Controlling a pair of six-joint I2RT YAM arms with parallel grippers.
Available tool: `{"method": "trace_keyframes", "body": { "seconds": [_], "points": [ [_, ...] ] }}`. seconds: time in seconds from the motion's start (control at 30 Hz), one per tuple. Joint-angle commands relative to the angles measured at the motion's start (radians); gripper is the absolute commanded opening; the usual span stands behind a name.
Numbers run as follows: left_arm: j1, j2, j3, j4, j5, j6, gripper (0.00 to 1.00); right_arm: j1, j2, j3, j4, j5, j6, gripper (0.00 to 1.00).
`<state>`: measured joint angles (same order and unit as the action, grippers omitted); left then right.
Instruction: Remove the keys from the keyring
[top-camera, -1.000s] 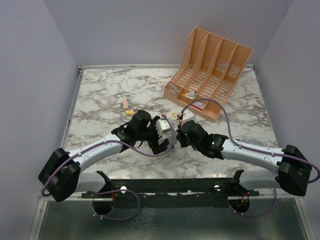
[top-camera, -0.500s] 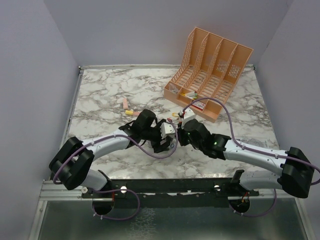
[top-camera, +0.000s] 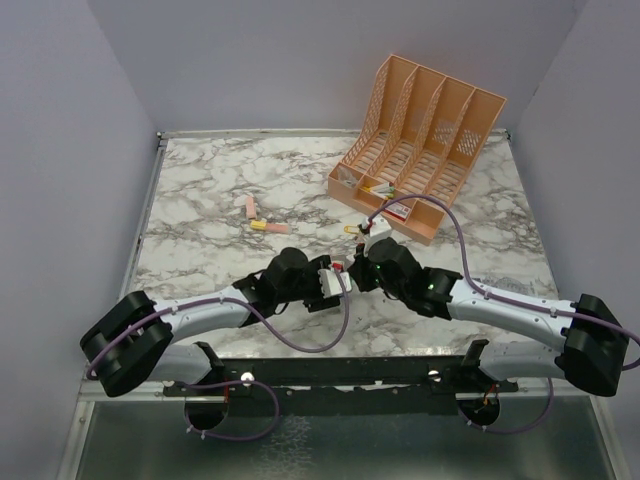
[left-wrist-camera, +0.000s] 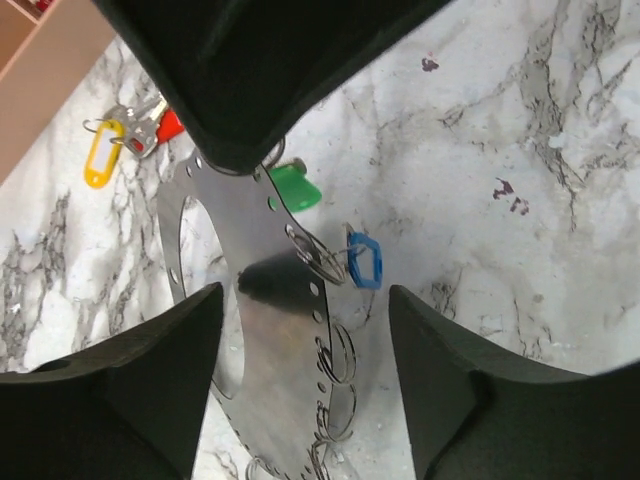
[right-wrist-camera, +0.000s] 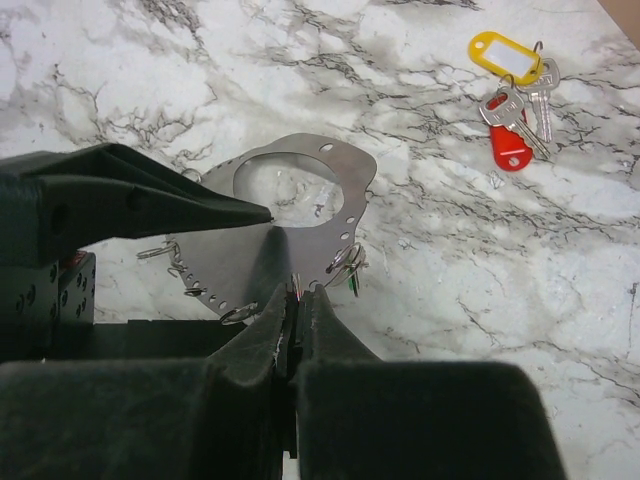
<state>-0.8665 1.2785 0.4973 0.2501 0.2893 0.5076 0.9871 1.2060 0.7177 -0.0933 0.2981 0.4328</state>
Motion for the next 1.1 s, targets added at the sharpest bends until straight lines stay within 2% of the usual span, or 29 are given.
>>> {"method": "trace_keyframes", "body": {
  "seconds": [0.0,0.07,0.4,0.53,0.87,0.97,1.07],
  "points": [
    [-0.034,0.001,-0.014,0.081,-0.141,0.044,0.64,0.001,0.001,0.004,0.042,-0.019,0.035,0.01],
    [-0.039,-0.003,-0.018,0.083,-0.159,0.056,0.58,0.000,-0.003,0.001,0.041,-0.018,0.040,0.01],
    [-0.051,-0.042,0.000,0.027,-0.151,0.037,0.14,0.001,-0.056,-0.038,0.068,-0.022,0.049,0.01],
    [-0.051,-0.049,0.030,-0.022,-0.151,0.017,0.00,0.001,-0.077,-0.047,0.084,-0.026,0.048,0.07],
    [-0.051,-0.045,0.145,-0.154,-0.201,-0.193,0.00,0.001,-0.212,-0.159,0.231,-0.094,0.021,0.57],
    [-0.047,-0.051,0.152,-0.128,-0.193,-0.232,0.00,0.001,-0.251,-0.266,0.350,-0.156,-0.013,0.64],
    [-0.040,-0.043,0.183,-0.147,-0.171,-0.274,0.00,0.001,-0.259,-0.359,0.472,-0.198,-0.046,0.67]
  ]
}}
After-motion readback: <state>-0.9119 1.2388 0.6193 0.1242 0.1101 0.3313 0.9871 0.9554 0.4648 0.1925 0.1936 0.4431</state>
